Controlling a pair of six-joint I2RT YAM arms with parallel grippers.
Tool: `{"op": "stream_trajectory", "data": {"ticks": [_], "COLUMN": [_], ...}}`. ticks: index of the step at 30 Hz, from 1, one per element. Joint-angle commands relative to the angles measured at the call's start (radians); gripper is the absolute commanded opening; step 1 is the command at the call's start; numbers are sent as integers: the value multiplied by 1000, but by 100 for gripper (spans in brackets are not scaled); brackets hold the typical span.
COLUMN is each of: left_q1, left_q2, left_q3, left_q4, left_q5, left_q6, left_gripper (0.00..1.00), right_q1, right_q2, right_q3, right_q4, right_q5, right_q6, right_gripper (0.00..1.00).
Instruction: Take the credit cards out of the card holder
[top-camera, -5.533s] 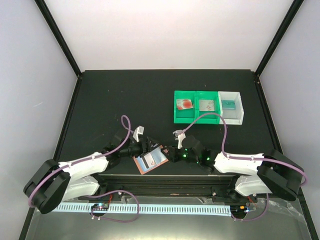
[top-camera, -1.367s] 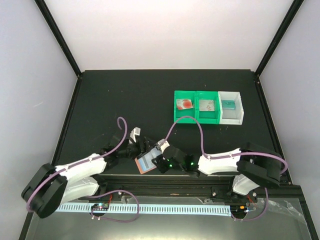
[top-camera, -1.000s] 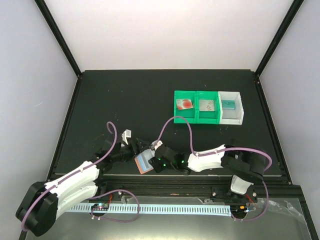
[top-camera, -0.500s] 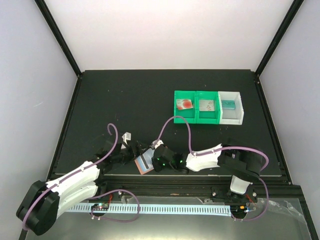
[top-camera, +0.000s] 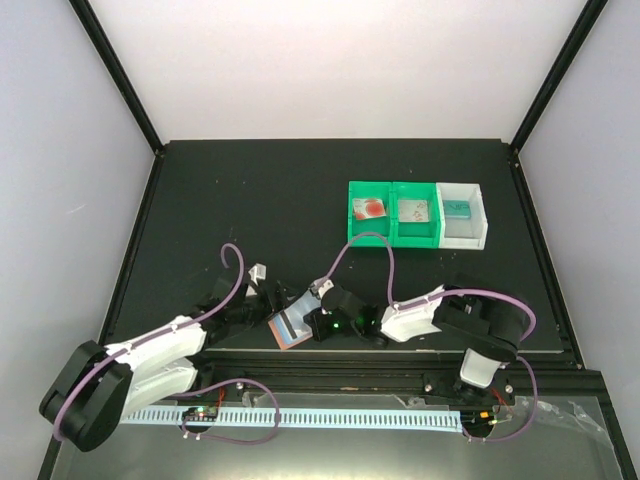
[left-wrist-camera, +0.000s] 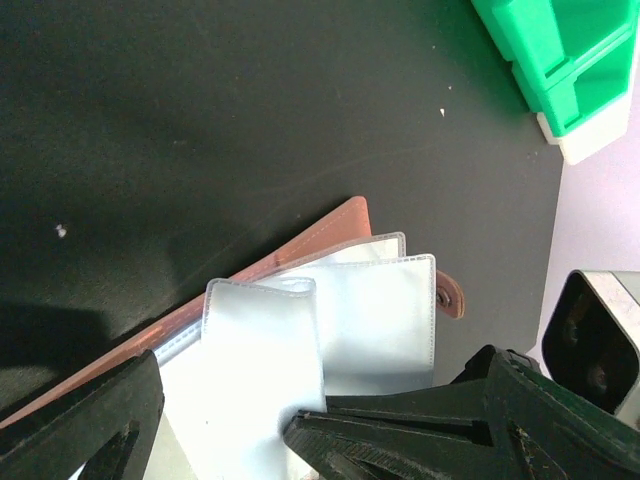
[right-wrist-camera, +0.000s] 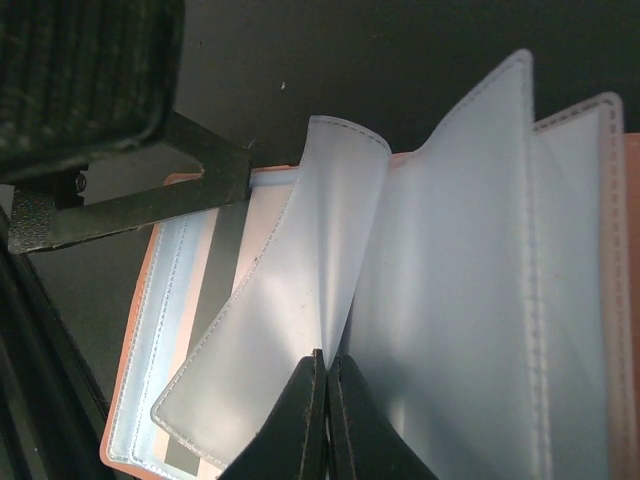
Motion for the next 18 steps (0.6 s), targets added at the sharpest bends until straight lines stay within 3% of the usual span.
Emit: {"op": "stream_trajectory", "data": {"ticks": [1, 18], "left_q1": [6, 5], "left_q2": [50, 180], "left_q3": [20, 81], "left_q4": [26, 79], "left_q5": [15, -11], "left_q6": [0, 48], "left_gripper": [90, 90], "right_q1": [-29, -72], "right_q2": [18, 62], "right_q3": [-43, -102], "right_q4": [87, 274], "right_q5": [-84, -190], "right_q6": [46, 128], "right_gripper": [4, 1]}}
